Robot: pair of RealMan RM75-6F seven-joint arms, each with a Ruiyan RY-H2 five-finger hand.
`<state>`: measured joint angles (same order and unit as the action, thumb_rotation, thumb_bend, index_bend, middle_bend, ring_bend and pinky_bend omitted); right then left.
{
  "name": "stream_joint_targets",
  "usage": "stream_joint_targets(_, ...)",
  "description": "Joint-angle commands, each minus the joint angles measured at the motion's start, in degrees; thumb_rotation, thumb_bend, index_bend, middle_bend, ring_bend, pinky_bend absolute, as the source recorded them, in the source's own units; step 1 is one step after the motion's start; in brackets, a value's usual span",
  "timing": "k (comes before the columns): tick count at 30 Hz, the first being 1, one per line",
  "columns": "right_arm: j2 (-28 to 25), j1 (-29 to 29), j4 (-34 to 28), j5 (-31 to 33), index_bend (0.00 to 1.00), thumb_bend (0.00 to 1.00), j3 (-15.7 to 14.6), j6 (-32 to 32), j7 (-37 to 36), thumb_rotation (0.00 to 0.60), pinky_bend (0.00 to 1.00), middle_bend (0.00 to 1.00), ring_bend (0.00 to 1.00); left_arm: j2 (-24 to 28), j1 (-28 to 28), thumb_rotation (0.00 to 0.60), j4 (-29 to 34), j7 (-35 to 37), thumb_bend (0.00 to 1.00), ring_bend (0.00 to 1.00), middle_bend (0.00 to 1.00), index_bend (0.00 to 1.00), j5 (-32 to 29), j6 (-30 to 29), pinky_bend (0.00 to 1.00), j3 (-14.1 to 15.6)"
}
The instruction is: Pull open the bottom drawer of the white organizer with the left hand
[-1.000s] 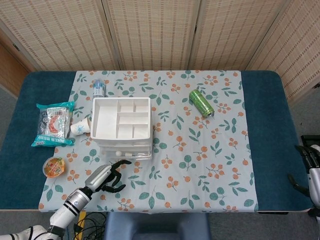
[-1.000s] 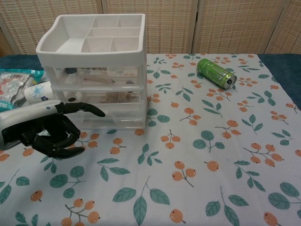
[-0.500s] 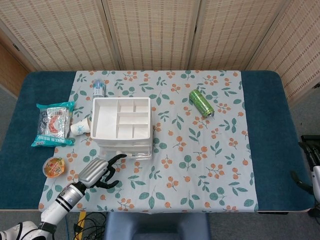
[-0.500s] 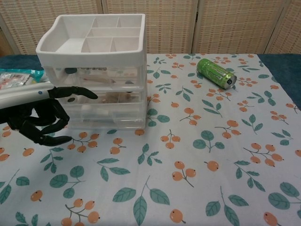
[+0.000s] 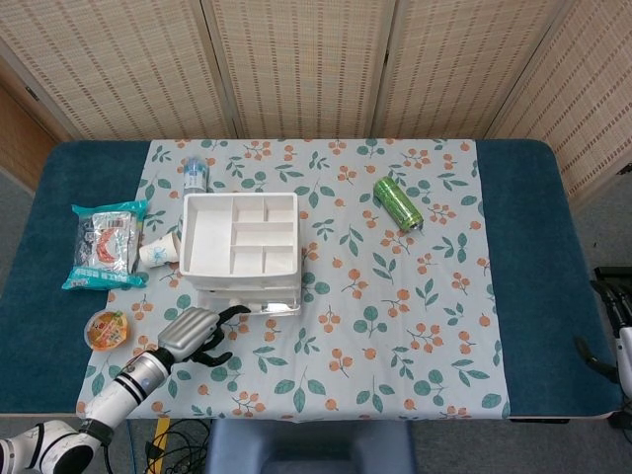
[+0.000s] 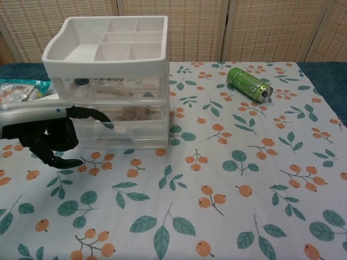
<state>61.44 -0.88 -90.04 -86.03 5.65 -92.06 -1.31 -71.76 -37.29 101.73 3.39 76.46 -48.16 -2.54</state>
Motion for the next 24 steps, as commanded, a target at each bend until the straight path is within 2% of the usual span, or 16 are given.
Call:
stream_joint_targets(1,0.1,-0.1,0.1,0.1,0.12,0.28,0.0,0.0,-0.1,0.600,0.17,0.18,0.17,0.2,-0.2,0.600,0.2,0.4,0.31,1.00,0.93,0.21,0.4,0.0,1.00,-0.1)
stream_joint_targets(24,0.5,0.0,0.3,0.4,0.12,0.28,0.0,0.2,-0.1,0.600,0.17,0.18,0.17,4.7,-0.9,0.600,4.7,1.1,0.31,1.00,0.92,0.23,7.7,1.8,1.00,4.2)
